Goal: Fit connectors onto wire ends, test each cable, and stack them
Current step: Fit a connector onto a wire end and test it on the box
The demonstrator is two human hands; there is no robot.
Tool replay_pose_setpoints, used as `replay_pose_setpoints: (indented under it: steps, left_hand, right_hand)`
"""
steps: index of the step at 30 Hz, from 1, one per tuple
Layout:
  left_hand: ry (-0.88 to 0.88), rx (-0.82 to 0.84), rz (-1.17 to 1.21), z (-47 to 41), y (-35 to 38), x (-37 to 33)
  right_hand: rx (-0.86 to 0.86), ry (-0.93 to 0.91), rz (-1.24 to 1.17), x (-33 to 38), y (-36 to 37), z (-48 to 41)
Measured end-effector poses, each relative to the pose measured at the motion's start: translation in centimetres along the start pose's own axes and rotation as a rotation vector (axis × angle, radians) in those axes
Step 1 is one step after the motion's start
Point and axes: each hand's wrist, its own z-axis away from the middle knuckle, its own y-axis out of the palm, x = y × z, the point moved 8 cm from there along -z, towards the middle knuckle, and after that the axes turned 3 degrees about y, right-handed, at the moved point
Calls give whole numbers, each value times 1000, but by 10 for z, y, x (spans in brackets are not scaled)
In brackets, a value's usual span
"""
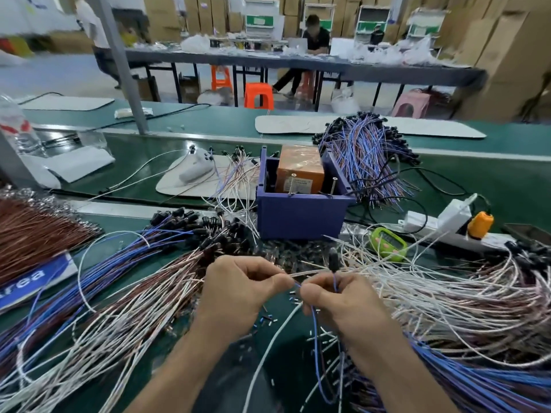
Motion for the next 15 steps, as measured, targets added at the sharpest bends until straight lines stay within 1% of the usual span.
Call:
replay_pose_setpoints:
  steps: [3,5,6,8,9,10,11,13,14,15]
  left_hand:
    - [60,2,-43,-1,3,3]
    - [55,-13,1,-3,1,4]
    - [38,-60,63,-4,-6,5]
    - [-2,-248,172,-5,-33,13]
    - [-5,-340,161,-4,-48,16]
    - [6,-389,108,-5,-56,17]
    - [34,-406,-19,-5,-57,15]
    - [155,-362,-322,-2,-38,-2]
    - [224,-331,-397,1,-25,-9]
    - [261,-295,-405,5,-14,-14]
  right_hand:
    - [-9,33,-86,-9,-1,-2]
    - [-8,30,-122,-10,0,-3]
    - [-19,36,-141,-10,-1,-3]
    - [-54,52,-167,-13,-6,-3]
    - [-67,51,-174,-14,-8,-3]
    - [-76,42,-181,-14,-9,-3]
    - [-81,32,-184,-14,-10,-3]
    - [-79,8,-178,-13,-7,-4]
    - [-75,-4,-179,-12,-5,-3]
    - [-67,-15,-181,-10,-4,-3]
